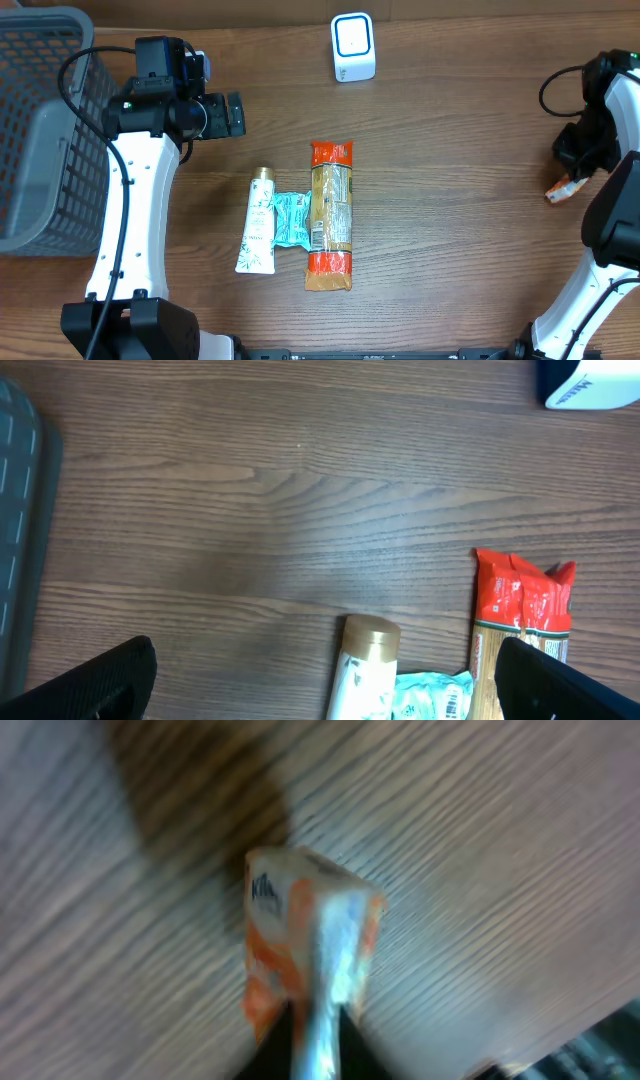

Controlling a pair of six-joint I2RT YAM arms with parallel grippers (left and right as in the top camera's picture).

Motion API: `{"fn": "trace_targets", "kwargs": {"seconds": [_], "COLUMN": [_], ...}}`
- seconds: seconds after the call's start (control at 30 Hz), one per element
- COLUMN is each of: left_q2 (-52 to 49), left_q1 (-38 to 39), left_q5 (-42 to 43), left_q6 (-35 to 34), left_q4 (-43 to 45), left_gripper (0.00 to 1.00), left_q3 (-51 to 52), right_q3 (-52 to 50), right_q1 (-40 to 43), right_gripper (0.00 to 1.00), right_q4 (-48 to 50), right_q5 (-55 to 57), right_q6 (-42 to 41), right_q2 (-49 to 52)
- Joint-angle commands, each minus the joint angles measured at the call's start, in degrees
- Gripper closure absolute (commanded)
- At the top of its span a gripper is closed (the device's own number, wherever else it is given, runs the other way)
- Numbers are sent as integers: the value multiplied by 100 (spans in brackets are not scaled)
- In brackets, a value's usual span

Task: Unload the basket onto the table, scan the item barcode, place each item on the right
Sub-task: 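Carry the Kleenex pack to the right edge and release it, then move the right gripper over the red-topped spaghetti pack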

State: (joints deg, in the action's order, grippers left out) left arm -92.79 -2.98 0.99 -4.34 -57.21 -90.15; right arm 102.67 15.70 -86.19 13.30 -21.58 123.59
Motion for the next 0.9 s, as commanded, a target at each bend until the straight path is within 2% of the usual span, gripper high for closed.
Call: {"fn": "trace_targets", "kwargs": {"seconds": [0.0,0.07,0.1,0.27,0.37,0.47,0.57,0.67,0.73,0.87], "left_q2": [26,26,26,26,26,26,26,26,26,26], "left_q1": [76,76,76,74,76,76,76,76,76,76], "left_q5": [-35,-35,-33,-35,-35,-33,-35,-33,-33,-37], "left_q6": [-79,-79,-79,-79,-79,-79,-79,-81,-79,-79], "left_q4": [22,22,22,24,22,24,22,24,24,24], "left_gripper": [0,0,0,0,0,0,0,0,0,0], "left_q3": [-66,-66,-66,-66,-66,-66,-66,-66,-66,-66], "right_q3": [2,2,2,4,33,33,33,33,33,28], "right_q1": [-9,-9,-9,-28,-142,-450,-944,-1572,-1963,-2774], "right_gripper": [31,3,0,0,0,0,1,1,1,1], "right_q4": [44,39,42,114,153,271,457,601,579,433], "right_q5": [-11,-13,-11,-15,-35,-319,-1287,-2702,-3314,-3676], "right_q6": [-9,-9,-9,-76,-601,-507,120,1211,1655,1958], "right_q2": [-4,-4,-4,-7,-17,-28,-37,-37,-37,-37]}}
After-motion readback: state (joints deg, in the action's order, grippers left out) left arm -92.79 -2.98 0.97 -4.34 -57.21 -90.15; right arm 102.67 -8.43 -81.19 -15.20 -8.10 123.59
